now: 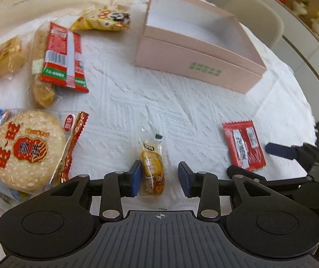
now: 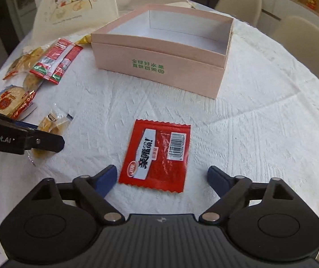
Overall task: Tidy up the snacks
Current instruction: 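Grasp the red sauce packet with right tool while left grasps yellow snack, then drop red packet into pink box with right tool while left drops yellow snack in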
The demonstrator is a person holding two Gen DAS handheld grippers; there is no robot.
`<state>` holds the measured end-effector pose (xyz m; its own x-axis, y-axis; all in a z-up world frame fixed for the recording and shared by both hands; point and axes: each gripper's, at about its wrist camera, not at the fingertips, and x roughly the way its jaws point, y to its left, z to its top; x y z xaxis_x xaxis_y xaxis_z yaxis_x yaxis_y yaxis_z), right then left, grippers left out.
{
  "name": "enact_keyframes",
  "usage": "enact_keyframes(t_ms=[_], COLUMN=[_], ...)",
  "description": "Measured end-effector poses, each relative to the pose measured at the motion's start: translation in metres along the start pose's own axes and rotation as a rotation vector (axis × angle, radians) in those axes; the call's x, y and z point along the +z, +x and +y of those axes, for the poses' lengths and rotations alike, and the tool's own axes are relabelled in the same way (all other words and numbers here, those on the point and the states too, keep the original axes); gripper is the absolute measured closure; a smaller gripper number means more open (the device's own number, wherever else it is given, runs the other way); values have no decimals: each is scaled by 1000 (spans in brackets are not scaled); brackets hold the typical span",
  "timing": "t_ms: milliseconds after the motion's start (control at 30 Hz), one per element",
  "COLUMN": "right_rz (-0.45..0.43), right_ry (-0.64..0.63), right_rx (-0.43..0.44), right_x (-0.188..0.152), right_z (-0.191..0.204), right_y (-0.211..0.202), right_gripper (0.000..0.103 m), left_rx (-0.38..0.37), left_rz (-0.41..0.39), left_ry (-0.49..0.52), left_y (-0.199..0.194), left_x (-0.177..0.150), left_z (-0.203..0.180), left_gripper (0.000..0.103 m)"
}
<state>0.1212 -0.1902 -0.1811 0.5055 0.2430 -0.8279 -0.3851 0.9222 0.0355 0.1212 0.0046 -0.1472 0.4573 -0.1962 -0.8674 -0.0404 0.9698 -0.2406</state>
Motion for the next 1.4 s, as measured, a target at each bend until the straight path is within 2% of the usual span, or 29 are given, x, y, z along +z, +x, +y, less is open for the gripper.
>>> enact_keyframes(t_ms=[33, 67, 133, 200, 300, 400, 500, 600, 667, 700, 767, 800, 833, 900, 1000, 1100, 1233, 1300, 1400], right_rz=[2, 1, 2, 7, 10, -44, -146, -250, -309, -330, -310, -276, -242, -200, -150, -86, -73, -34, 42], right_ry=[5, 3, -31, -73, -126, -123, -87, -82, -73, -58, -42, -28, -10, 19, 9, -63, -196, -260, -345], right_rx=[1, -1, -23, -3, 28, 88, 118, 71, 14, 1, -5, -18, -35, -54, -8, 34, 83, 124, 120], right_x=[3, 5, 10, 15, 19, 27, 48, 85, 115, 129, 158, 167, 173, 171, 157, 158, 189, 213, 248], right_z=[0, 1, 9, 16, 22, 16, 8, 5, 4, 1, -4, -6, -9, -13, -15, 4, 60, 91, 135], right_y=[1, 2, 8, 5, -14, -56, -97, -119, -123, -121, -107, -99, -90, -83, -75, -55, -16, 16, 67], right_gripper=[13, 13, 20, 42, 47, 47, 47, 47, 44, 35, 25, 25, 25, 25, 25, 25, 25, 24, 25], left_rx=[12, 31, 24, -5, -59, -145, -212, -257, -316, -348, -324, -286, -268, -294, -360, -284, -243, -232, -210], left_rz=[2, 3, 5, 9, -17, -103, -226, -317, -347, -322, -218, -186, -186, -211, -225, -240, -224, -217, -225], left_ry=[-8, -8, -14, -24, 2, -3, 6, 57, 23, -21, -42, -43, -42, -73, -202, -251, -301, -322, -376], left_y=[0, -1, -7, -19, -46, -85, -122, -138, -131, -117, -83, -64, -54, -45, -42, -52, -65, -71, -82], left_x=[-1, -3, -10, -19, -26, -13, 24, 80, 121, 149, 182, 192, 196, 188, 157, 113, 56, 35, 5], left_z=[0, 0, 0, 0, -6, -5, -6, -14, -18, -14, -12, -10, -7, 12, 53, 93, 135, 156, 187], left_gripper=[75, 78, 78, 78, 78, 78, 78, 78, 77, 74, 75, 75, 75, 75, 75, 75, 75, 75, 75])
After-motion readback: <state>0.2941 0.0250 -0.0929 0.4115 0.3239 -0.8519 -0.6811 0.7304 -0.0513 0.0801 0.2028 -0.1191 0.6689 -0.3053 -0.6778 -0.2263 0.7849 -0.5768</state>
